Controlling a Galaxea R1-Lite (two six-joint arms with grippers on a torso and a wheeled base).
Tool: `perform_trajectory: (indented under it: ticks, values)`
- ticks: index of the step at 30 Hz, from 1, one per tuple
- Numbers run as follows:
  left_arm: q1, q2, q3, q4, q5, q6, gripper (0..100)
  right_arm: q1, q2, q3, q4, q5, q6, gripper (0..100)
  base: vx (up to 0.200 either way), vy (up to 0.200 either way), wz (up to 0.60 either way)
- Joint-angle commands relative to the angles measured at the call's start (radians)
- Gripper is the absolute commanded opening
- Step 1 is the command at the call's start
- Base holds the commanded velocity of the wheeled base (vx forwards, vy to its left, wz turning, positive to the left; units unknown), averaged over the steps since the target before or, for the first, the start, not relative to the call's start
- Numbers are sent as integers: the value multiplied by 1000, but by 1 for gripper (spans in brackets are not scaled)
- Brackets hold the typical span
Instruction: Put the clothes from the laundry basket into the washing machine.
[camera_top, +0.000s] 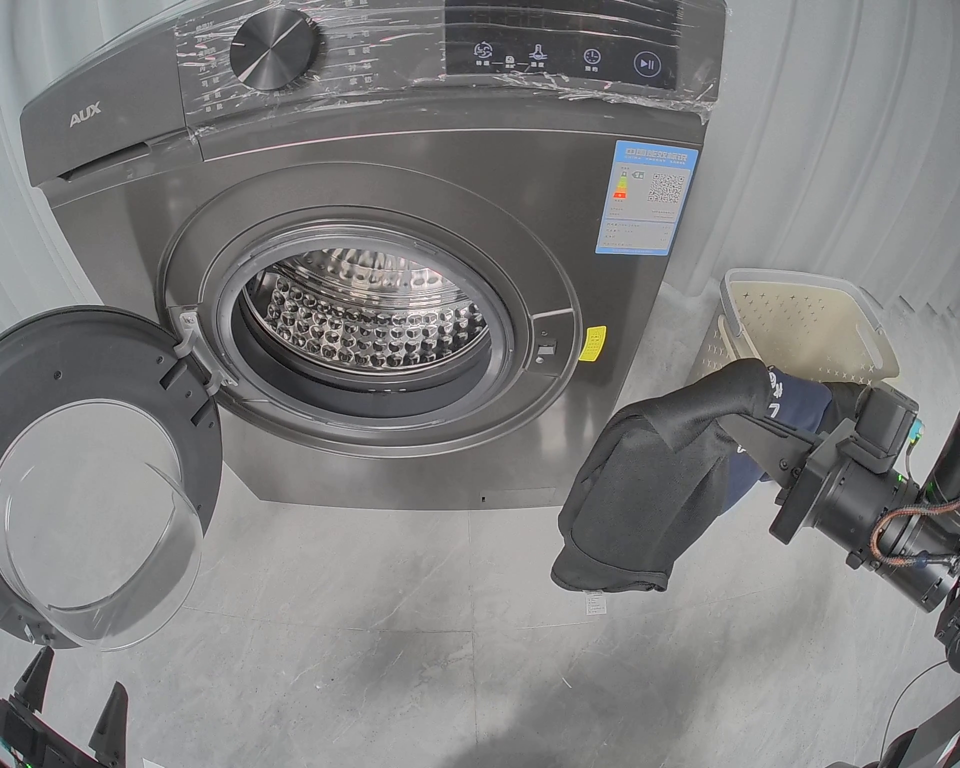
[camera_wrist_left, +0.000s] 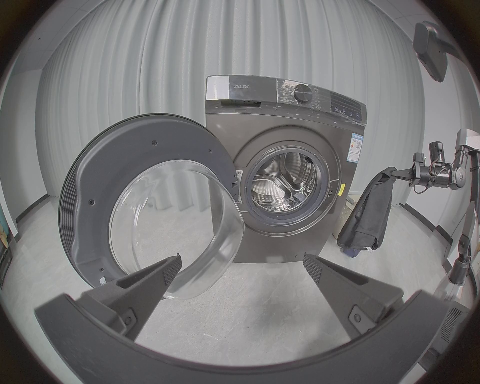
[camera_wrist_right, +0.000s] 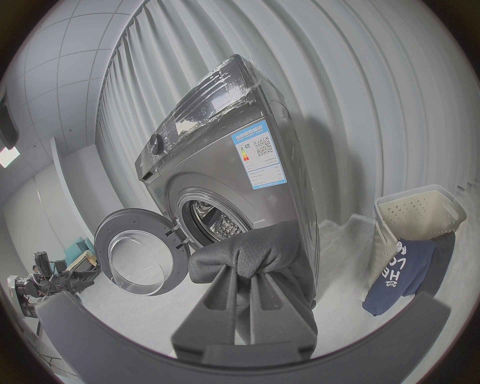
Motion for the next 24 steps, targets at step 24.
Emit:
perform_trajectory:
  ticks: [24]
  values:
    - [0, -12, 15, 0, 0, -3, 100, -14, 7, 6, -1, 0, 0, 0, -8, 142, 0]
